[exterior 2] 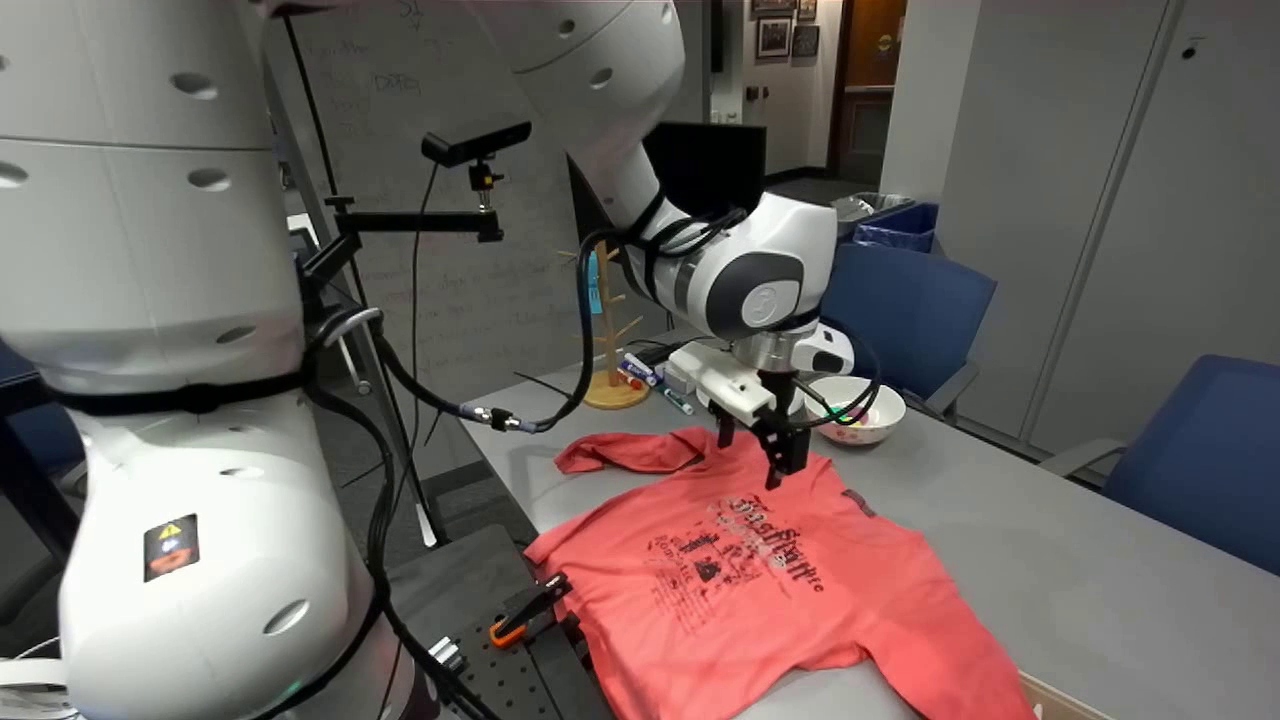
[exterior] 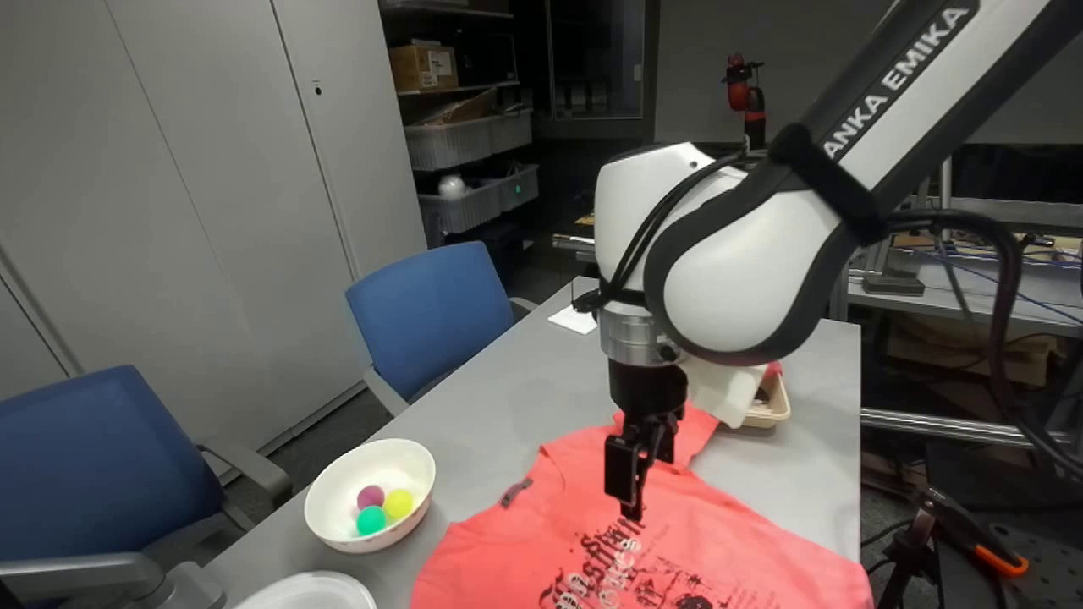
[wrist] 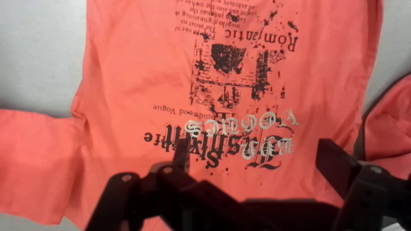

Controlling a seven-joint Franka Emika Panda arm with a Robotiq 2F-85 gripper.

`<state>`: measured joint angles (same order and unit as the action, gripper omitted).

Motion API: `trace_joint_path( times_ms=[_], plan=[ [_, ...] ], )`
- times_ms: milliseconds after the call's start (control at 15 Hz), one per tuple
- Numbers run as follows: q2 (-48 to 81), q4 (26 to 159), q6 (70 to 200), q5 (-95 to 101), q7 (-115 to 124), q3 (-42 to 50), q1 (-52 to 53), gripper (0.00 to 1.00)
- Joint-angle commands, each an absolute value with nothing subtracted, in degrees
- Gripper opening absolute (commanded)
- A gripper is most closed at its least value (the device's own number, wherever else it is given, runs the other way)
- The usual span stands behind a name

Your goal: Fold up the peach sweat shirt on the table.

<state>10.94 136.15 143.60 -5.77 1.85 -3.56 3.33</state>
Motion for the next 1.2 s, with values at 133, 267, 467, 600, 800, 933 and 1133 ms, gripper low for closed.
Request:
trace_joint_path(
  times_ms=[133, 267, 467, 600, 800, 933, 1133],
  plan=[
    [21.0, 131.6, 150.2, -2.9, 1.7, -3.1, 3.7, 1.0],
    [23.8, 130.2, 151.1, -2.3, 1.8, -2.9, 3.6, 1.0],
    [27.7, 127.9, 152.5, -2.0, 1.5, -2.8, 3.4, 1.0],
    [29.9, 126.4, 153.5, -2.1, 1.4, -2.8, 3.2, 1.0],
    [33.1, 124.5, 154.7, -2.0, 1.3, -2.7, 3.2, 1.0],
    [35.1, 123.6, 155.7, -2.0, 1.2, -2.6, 3.2, 1.0],
    [38.0, 122.5, 157.0, -1.9, 1.3, -2.4, 3.2, 1.0]
  ],
)
